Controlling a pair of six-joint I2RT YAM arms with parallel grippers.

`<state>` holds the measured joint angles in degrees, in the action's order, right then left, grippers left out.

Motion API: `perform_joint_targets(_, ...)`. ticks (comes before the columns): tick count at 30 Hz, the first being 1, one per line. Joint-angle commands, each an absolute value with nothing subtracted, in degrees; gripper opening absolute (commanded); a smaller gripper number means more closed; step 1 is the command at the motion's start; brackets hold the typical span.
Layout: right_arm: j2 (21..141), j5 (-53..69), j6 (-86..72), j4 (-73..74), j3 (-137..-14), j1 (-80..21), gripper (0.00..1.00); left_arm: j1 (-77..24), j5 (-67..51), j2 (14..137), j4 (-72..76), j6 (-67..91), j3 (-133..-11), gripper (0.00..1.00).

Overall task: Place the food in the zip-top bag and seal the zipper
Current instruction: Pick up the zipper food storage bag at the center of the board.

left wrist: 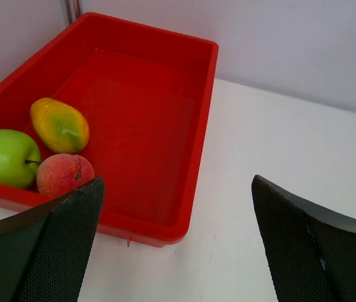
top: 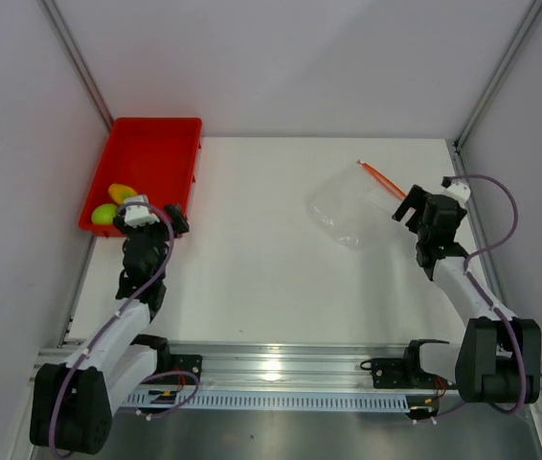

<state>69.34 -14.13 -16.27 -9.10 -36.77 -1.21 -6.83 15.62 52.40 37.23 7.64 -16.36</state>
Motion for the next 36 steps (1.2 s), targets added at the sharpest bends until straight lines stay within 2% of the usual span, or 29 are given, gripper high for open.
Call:
perform_joint_targets(1,67.5,-12.8,-26.9,5.3,-39.9,3.2,0.99,-7.3,20.7,48.1,24.3,17.2,-23.1,0.99)
perform_joint_targets(5,71.8,3.9,-26.6,4.0,-40.3,11.8,0.99,-7.3,16.4,46.3,11.5,24.1,-29.1,1.00)
perform_joint_targets(9,84.3,11.0,-27.3,6.1,-45.5,16.8,0.99,-7.3,12.7,45.3,4.5,29.9,-32.7,1.00)
perform_joint_targets(12,88.3,18.5,-29.3,3.6,-45.4,19.7,1.00,-7.2,10.6,43.9,-1.4,33.1,-36.7,0.99)
perform_joint_targets(16,90.7,20.7,-32.8,0.0,-42.1,19.8,0.99,-7.2,4.0,41.3,-7.6,33.1,-38.6,0.99)
perform_joint_targets(24,97.6,24.0,-37.7,-6.1,-41.5,18.4,0.99,-7.1,-3.2,34.7,-6.0,39.6,-35.5,1.00)
perform_joint_targets(27,99.8,26.2,-38.5,-8.7,-41.7,17.2,0.92,-7.1,-6.4,36.2,-8.5,38.4,-38.2,0.99)
perform_joint_targets(28,100.3,26.5,-38.7,-9.1,-41.7,17.0,0.86,-7.1,-7.2,37.0,-8.8,37.9,-39.2,0.99)
perform_joint_targets(30,101.1,27.4,-38.8,-10.7,-42.3,16.2,0.83,-7.1,-9.2,37.3,-9.1,37.0,-39.3,0.99)
perform_joint_targets(34,102.1,28.9,-38.9,-13.0,-43.0,15.4,0.67,-7.1,-13.8,37.2,-8.0,35.3,-38.0,0.81)
perform_joint_targets(36,102.8,29.9,-39.0,-14.5,-43.2,15.2,0.55,-7.1,-15.1,37.1,-8.8,35.2,-37.9,0.78)
